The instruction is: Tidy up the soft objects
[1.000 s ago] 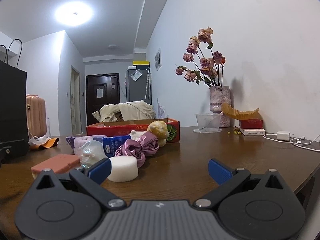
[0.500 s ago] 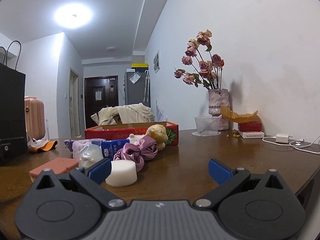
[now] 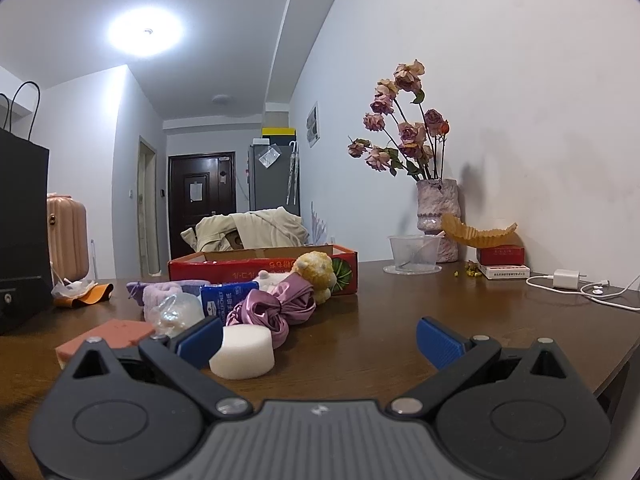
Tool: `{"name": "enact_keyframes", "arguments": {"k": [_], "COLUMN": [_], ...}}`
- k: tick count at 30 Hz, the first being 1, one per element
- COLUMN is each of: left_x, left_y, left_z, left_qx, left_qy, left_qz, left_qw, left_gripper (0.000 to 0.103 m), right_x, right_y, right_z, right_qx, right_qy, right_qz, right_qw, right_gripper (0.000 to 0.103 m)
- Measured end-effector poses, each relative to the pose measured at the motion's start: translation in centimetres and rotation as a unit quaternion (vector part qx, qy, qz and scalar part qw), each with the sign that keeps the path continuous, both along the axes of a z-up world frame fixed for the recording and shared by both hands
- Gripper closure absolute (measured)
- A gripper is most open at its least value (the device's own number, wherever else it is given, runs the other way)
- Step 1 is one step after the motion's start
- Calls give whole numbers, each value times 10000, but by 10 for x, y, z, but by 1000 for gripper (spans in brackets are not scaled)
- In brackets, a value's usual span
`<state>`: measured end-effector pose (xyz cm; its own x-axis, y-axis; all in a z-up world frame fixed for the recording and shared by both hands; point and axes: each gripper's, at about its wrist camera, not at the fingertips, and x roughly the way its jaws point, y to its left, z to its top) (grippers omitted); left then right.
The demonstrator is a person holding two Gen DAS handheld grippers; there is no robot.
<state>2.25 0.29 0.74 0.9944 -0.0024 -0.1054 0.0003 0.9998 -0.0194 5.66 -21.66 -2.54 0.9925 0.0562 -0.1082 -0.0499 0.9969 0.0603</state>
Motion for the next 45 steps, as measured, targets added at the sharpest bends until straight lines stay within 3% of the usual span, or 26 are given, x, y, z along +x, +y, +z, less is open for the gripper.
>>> {"name": "enact_keyframes", "arguments": {"k": [18, 32, 36, 39, 41, 45], "left_x": [28, 26, 43, 58, 69, 83], "left_y": [5, -4, -12, -17, -19, -17], "left_z": [5, 6, 12, 16, 17, 9], "left_qx": [-76, 48, -60, -94, -123, -115], "left_qy": [240, 397, 894, 1160, 1357, 1629], "left_qz": [-113, -68, -118, -228, -136, 94], "left_qw": [9996, 9992, 9959, 9929, 9906, 9865], "left_gripper": [0, 0, 0, 0, 1, 7], "right_x": [17, 14, 31, 51, 65, 80], "right_y": [1, -6, -7, -7, -7, -3], "right_z": [13, 15, 27, 34, 37, 47], "right_qx": [58, 103, 65, 182, 292, 471], "right_qy": [-87, -50, 498, 943, 1190, 1268], "right_qz": [-145, -71, 402, 767, 990, 1355], "right_qw": [9998, 9999, 9979, 9924, 9875, 9815], "right_gripper": [0, 0, 0, 4, 16, 29]}}
